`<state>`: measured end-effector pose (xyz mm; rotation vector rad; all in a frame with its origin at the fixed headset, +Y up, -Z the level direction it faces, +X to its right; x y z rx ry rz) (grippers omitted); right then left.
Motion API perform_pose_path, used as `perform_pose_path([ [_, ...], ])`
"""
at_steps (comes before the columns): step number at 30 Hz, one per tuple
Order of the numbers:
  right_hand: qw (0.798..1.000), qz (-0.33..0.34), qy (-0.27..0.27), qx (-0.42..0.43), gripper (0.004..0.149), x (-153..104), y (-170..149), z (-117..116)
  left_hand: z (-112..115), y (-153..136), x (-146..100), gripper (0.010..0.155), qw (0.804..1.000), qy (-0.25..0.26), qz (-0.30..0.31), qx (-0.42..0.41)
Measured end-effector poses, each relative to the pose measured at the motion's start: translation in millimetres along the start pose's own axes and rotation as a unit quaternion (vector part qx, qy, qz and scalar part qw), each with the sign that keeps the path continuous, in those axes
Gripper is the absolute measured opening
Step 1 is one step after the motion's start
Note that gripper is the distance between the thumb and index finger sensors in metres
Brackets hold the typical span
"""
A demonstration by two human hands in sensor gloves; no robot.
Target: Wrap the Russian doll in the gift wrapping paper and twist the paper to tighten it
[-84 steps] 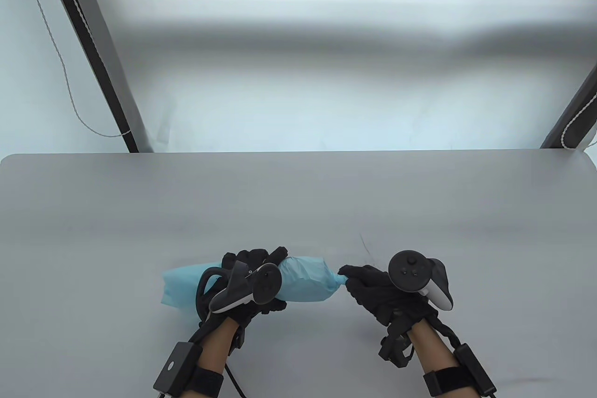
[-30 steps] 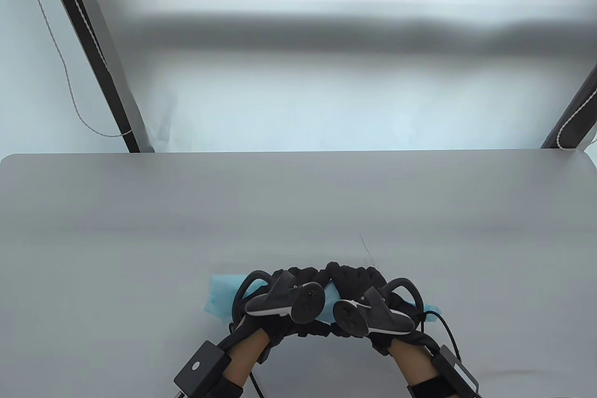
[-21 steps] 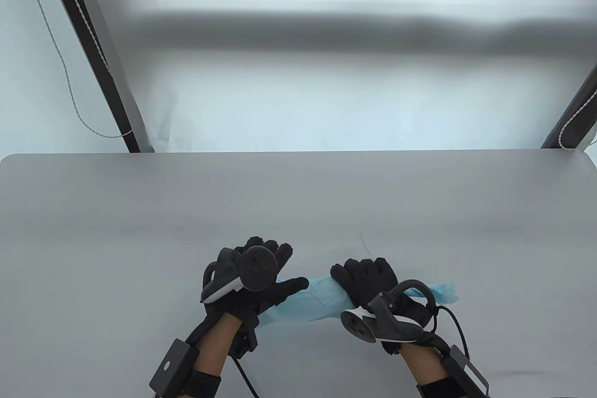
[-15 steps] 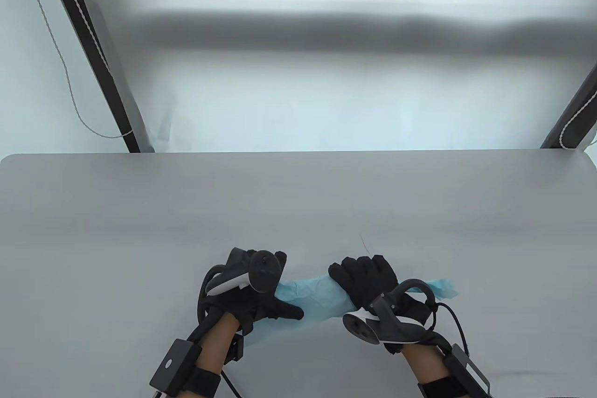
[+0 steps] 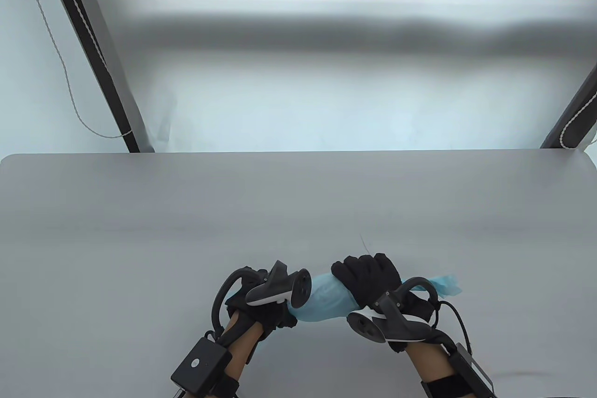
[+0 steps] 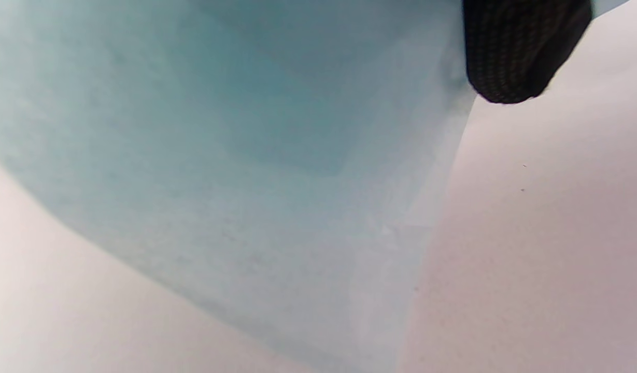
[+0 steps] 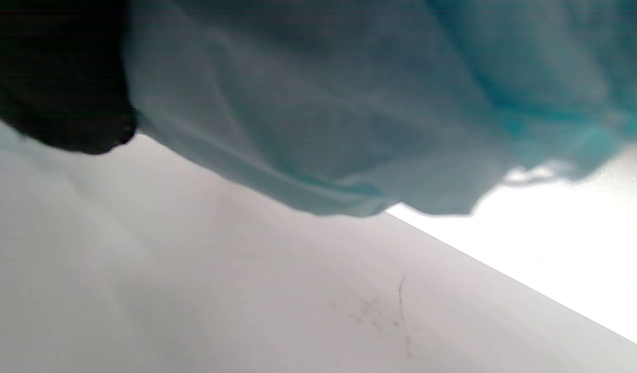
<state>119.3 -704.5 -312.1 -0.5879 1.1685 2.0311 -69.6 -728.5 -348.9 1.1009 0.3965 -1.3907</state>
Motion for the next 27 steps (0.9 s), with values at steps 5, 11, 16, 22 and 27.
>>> perform_pose_path([
  [5, 1.0, -0.019, 0.002, 0.025, 0.117, 2, -1, 2, -2, 1, -7, 0.037, 0.996, 0.086, -0.03, 0.014],
  [11, 0.999, -0.029, 0.002, 0.036, 0.117, 2, -1, 1, 0, -3, -7, 0.042, 0.992, 0.129, -0.018, -0.003],
  [16, 0.997, -0.046, -0.002, 0.06, 0.117, 2, -4, 3, -2, -6, -9, 0.065, 0.989, 0.141, 0.024, -0.03],
  [22, 0.996, -0.056, -0.007, 0.069, 0.117, 1, -8, 5, -4, -8, -8, 0.061, 0.982, 0.143, 0.105, -0.067],
  [27, 0.998, -0.049, -0.005, 0.034, 0.117, -1, -12, 5, -3, -9, -6, 0.065, 0.984, 0.115, 0.114, -0.068],
])
Point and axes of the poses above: the tracker on the back of each hand, its own y axis roughly to the thumb side, its own x axis roughly from the wrist to the fingertips, z = x × y, the point moved 1 cm from there along x, roughly from the wrist to the fingertips, and after that the axes turned 12 degrees about -y, right-handed, at the moved point
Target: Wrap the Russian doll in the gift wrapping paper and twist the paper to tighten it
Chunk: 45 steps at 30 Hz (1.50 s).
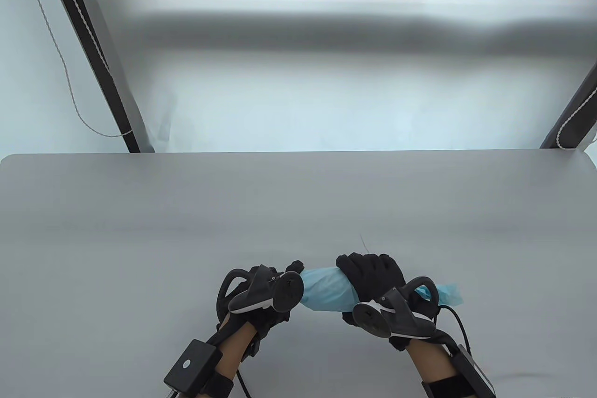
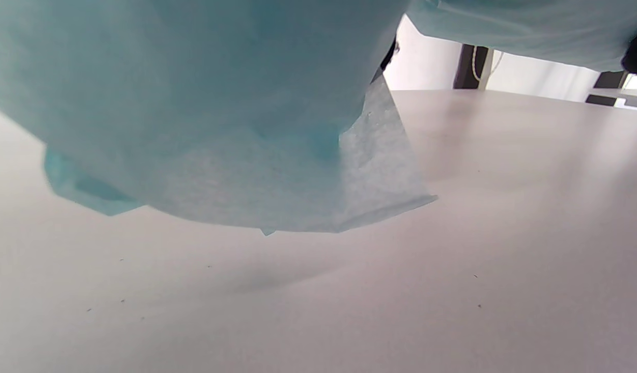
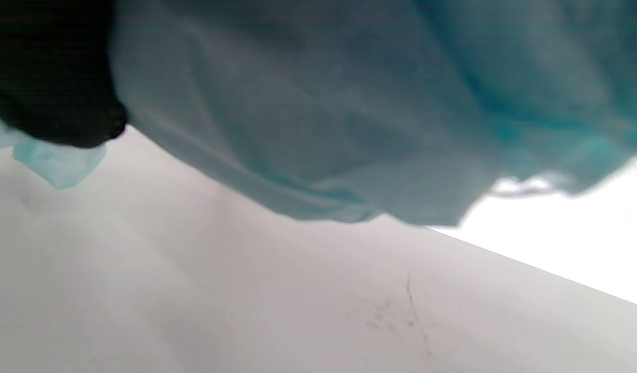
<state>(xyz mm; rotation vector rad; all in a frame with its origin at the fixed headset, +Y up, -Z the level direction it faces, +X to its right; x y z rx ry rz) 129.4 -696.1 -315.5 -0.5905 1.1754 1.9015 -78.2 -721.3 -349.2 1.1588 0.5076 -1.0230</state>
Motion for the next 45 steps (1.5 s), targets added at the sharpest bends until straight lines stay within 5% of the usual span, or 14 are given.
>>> perform_pose_path([
  [7, 0.999, -0.012, 0.005, -0.036, 0.117, -3, -14, -1, -2, -1, -4, 0.102, 0.994, -0.074, 0.057, -0.053],
  [13, 0.999, -0.027, 0.005, -0.036, 0.117, -6, -27, -2, -5, -10, -8, 0.086, 0.956, -0.114, 0.152, -0.225],
  [17, 0.999, -0.017, 0.008, -0.033, 0.117, -6, -26, -3, -6, -15, -7, 0.08, 0.946, -0.16, 0.139, -0.247],
  [19, 0.999, -0.013, 0.007, -0.046, 0.117, -5, -23, 0, -4, -15, -5, 0.081, 0.961, -0.171, 0.076, -0.204],
  [22, 0.999, -0.004, 0.0, -0.054, 0.116, -5, -18, 2, -5, -12, 0, 0.083, 0.988, -0.121, -0.005, -0.096],
  [25, 0.999, -0.006, -0.003, -0.05, 0.116, -4, -16, 3, -8, -8, 2, 0.089, 0.992, -0.09, -0.069, -0.05],
  [29, 0.999, -0.003, -0.003, -0.043, 0.117, -4, -13, 4, -12, -9, 2, 0.067, 0.993, -0.047, -0.096, -0.056],
  [33, 1.0, -0.004, -0.002, -0.028, 0.117, -3, -11, 4, -11, -11, -1, 0.048, 0.995, -0.001, -0.086, -0.051],
  [45, 1.0, -0.02, 0.014, 0.006, 0.116, -4, -10, 1, -2, -8, 1, 0.045, 0.999, 0.006, -0.025, -0.034],
])
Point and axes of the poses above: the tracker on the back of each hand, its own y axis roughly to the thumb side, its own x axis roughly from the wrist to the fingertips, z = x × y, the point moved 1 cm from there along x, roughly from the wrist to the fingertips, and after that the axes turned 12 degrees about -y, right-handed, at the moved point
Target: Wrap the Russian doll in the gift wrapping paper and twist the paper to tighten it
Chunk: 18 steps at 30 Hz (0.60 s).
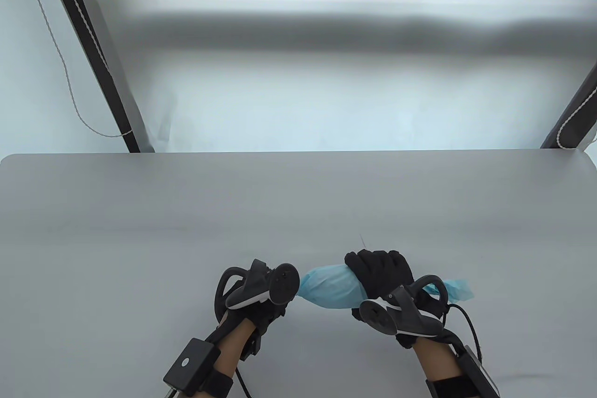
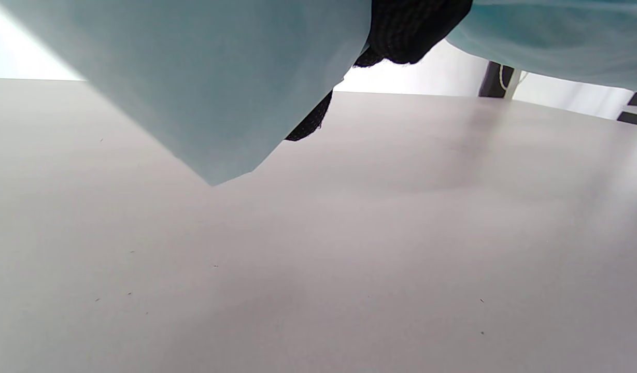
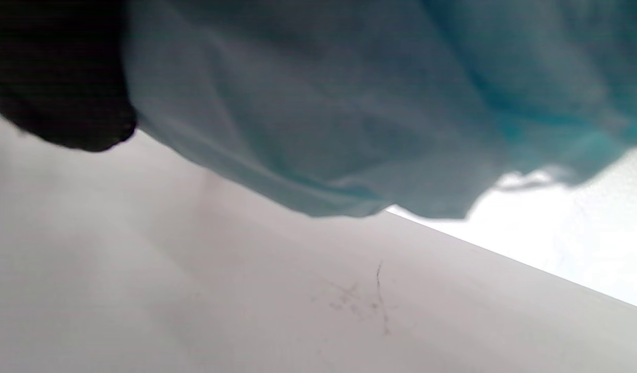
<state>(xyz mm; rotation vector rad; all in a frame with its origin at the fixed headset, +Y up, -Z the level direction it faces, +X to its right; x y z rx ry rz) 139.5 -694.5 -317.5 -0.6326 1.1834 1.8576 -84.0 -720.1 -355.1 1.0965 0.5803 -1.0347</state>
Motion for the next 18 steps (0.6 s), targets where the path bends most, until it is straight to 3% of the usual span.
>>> perform_pose_path([
  [13, 1.0, -0.022, 0.016, -0.001, 0.115, 0, -12, -6, 5, 12, 5, 0.061, 0.999, -0.012, 0.029, -0.009],
  [16, 0.999, -0.023, 0.019, -0.015, 0.115, -2, -15, -8, 6, 15, 7, 0.067, 0.998, -0.043, 0.036, 0.002],
  [18, 0.999, -0.023, 0.022, -0.028, 0.115, -2, -18, -9, 9, 17, 8, 0.082, 0.997, -0.06, 0.047, 0.003],
])
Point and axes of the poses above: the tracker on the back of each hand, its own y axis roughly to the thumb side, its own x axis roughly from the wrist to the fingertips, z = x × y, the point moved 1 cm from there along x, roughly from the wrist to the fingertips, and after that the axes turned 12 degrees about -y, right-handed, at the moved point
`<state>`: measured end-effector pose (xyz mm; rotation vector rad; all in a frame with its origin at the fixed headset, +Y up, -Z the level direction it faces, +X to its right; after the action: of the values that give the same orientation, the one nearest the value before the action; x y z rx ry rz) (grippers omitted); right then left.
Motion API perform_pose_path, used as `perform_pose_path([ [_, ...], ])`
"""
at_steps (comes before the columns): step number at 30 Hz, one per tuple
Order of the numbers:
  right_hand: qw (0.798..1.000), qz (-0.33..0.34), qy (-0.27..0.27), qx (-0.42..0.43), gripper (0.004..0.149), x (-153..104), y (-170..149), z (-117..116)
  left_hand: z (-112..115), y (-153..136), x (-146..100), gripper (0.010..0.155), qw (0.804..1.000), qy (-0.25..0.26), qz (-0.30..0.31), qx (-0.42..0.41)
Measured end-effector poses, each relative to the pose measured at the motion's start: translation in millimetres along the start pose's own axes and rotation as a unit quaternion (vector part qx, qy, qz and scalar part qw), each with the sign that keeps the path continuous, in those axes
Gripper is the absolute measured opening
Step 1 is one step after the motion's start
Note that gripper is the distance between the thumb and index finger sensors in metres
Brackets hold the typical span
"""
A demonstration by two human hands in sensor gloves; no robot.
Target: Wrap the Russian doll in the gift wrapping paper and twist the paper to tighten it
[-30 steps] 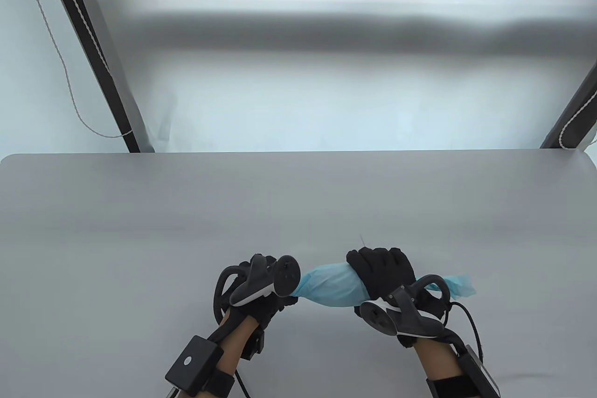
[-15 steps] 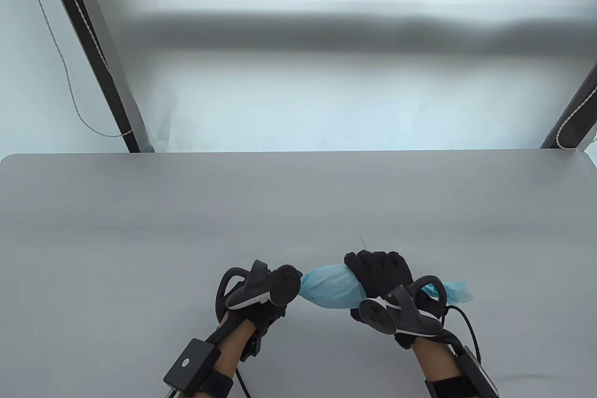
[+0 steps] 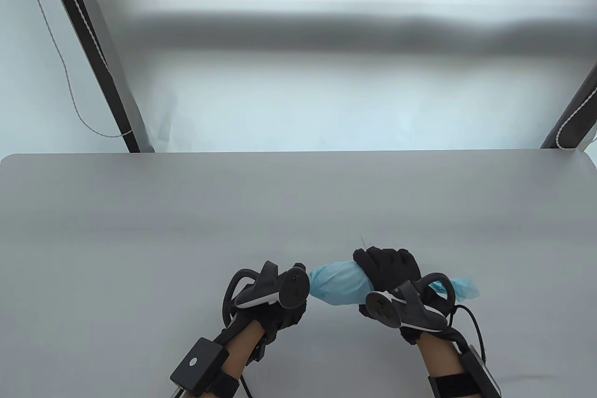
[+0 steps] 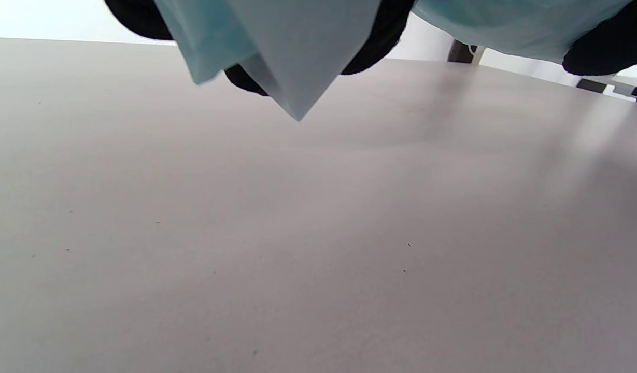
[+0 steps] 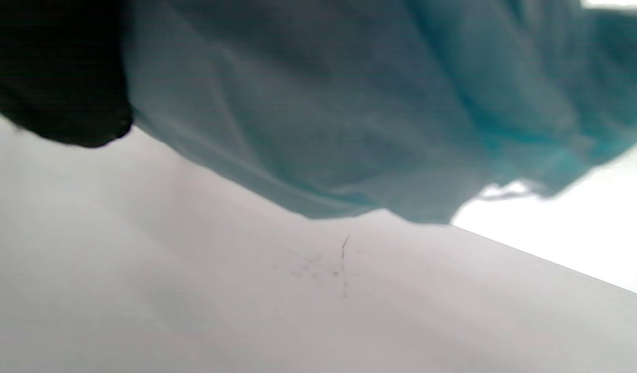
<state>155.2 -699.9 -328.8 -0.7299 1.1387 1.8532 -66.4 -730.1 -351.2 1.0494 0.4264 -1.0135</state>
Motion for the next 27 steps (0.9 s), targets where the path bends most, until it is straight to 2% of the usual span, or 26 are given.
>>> perform_pose_path([
  [2, 1.0, -0.006, 0.002, -0.003, 0.115, 0, -4, -2, 1, 0, 0, 0.095, 0.999, -0.021, 0.019, -0.022],
  [3, 1.0, -0.01, 0.003, -0.004, 0.115, -1, -6, -4, 1, -1, -1, 0.095, 0.997, -0.039, 0.043, -0.048],
  [4, 1.0, -0.015, 0.003, -0.005, 0.115, -1, -9, -5, 1, -3, -1, 0.092, 0.994, -0.044, 0.063, -0.08],
  [7, 1.0, -0.023, -0.007, -0.001, 0.115, -3, -15, -3, -1, -11, -3, 0.078, 0.979, -0.002, 0.072, -0.192],
  [10, 1.0, -0.015, -0.017, -0.012, 0.115, -4, -15, 0, -5, -17, -3, 0.069, 0.965, -0.021, 0.07, -0.252],
  [13, 1.0, -0.006, -0.026, -0.014, 0.115, -4, -14, 2, -3, -26, -3, 0.068, 0.951, -0.041, 0.104, -0.287],
  [16, 0.999, 0.004, -0.034, -0.006, 0.115, -5, -12, 4, 3, -35, -1, 0.071, 0.927, -0.07, 0.129, -0.345],
  [19, 0.999, 0.019, -0.047, -0.013, 0.115, -4, -8, 7, 8, -44, 4, 0.073, 0.912, -0.081, 0.124, -0.383],
  [22, 0.997, 0.031, -0.059, -0.027, 0.115, -4, -5, 12, 8, -44, 7, 0.074, 0.922, -0.076, 0.101, -0.367],
  [26, 0.997, 0.029, -0.064, -0.021, 0.115, -5, -8, 16, 8, -35, 9, 0.071, 0.926, -0.102, 0.114, -0.346],
  [27, 0.997, 0.028, -0.066, -0.024, 0.115, -6, -8, 16, 6, -32, 9, 0.067, 0.932, -0.088, 0.103, -0.336],
])
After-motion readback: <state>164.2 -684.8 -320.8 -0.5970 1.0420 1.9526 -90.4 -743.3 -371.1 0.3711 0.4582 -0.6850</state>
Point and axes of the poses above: the tracker on the back of each hand, its own y axis roughly to the thumb side, its own x axis roughly from the wrist to the fingertips, z = x × y, the point moved 1 cm from there along x, roughly from the wrist to the fingertips, and after that the axes turned 12 degrees about -y, right-handed, at the moved point
